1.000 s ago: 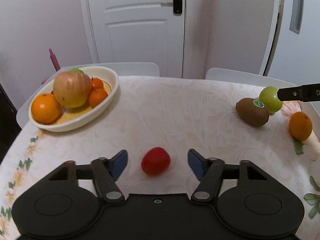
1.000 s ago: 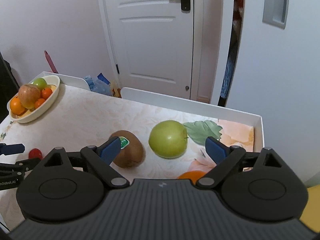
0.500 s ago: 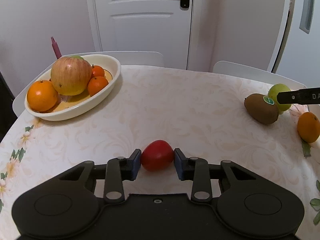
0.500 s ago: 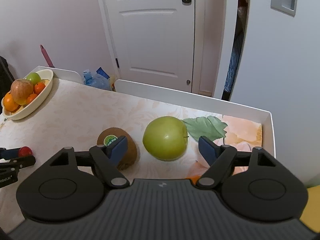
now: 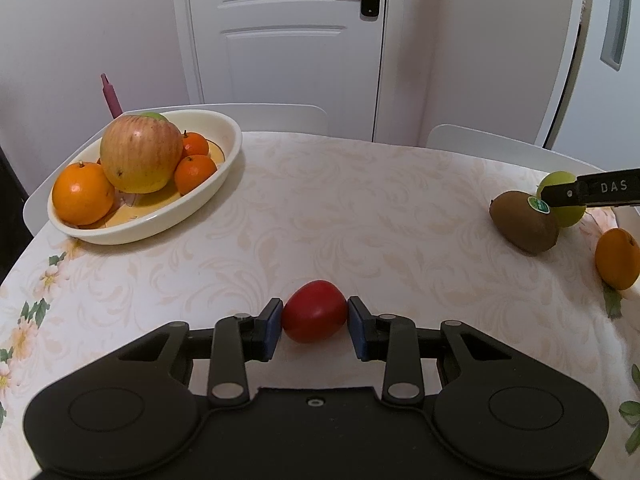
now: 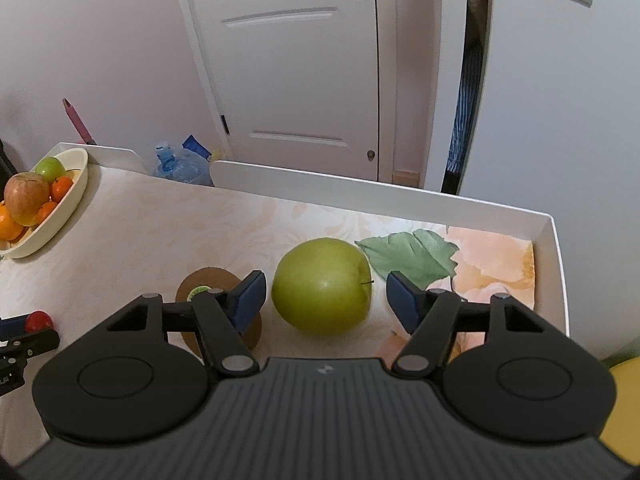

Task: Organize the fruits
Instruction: 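Grasp the red tomato with the left tool while the right tool grasps the green apple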

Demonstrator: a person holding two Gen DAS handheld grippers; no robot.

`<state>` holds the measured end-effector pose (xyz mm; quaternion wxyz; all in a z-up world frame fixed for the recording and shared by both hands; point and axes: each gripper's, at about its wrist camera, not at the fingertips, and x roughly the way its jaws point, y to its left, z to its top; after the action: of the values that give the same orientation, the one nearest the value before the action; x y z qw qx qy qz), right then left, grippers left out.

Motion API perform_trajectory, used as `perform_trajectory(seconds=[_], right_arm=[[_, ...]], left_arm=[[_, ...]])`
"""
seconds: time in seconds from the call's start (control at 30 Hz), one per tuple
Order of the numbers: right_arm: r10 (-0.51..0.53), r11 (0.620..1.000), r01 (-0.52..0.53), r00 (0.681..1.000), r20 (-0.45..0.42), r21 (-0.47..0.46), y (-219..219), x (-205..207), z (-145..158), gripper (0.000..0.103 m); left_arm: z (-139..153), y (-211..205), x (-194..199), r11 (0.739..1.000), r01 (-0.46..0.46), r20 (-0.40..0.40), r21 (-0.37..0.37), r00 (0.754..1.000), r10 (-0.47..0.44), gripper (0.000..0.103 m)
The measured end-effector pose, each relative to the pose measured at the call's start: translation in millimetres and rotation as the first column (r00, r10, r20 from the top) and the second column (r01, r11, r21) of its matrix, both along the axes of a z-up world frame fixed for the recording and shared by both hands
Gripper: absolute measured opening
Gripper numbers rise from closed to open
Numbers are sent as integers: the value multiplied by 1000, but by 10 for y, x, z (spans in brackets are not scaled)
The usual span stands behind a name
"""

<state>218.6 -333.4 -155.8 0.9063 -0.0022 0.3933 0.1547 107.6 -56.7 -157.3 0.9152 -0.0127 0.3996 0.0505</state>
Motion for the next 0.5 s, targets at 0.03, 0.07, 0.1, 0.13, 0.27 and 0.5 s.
perform_trajectory(seconds=[0.03,0.07,0.1,0.13,0.27,0.5], right_arm=[[-2,1000,2,1000,-7,2,-3,13,-13,82],[-3,1000,3,1000,-12,5,-4,25,-23,82],[-4,1000,4,1000,-18,7,-9,39,-33,82],[-6,1000,7,1000,-25,8,-11,56,-45,82],[-13,1000,14,999,-44,27,-36,120,-79,81],[5,999,-3,999,-49,45,-7,137,-83,71]], left_arm=[[0,5,2,1000,-1,0,-2,1000,1,39],[1,4,3,1000,-1,0,-2,1000,1,39],[2,3,5,1000,-1,1,-2,1000,1,39],[2,1,5,1000,0,1,-1,1000,0,39],[-1,5,6,1000,1,4,-2,1000,-1,39],[38,-14,36,1000,4,13,-4,1000,-4,39]])
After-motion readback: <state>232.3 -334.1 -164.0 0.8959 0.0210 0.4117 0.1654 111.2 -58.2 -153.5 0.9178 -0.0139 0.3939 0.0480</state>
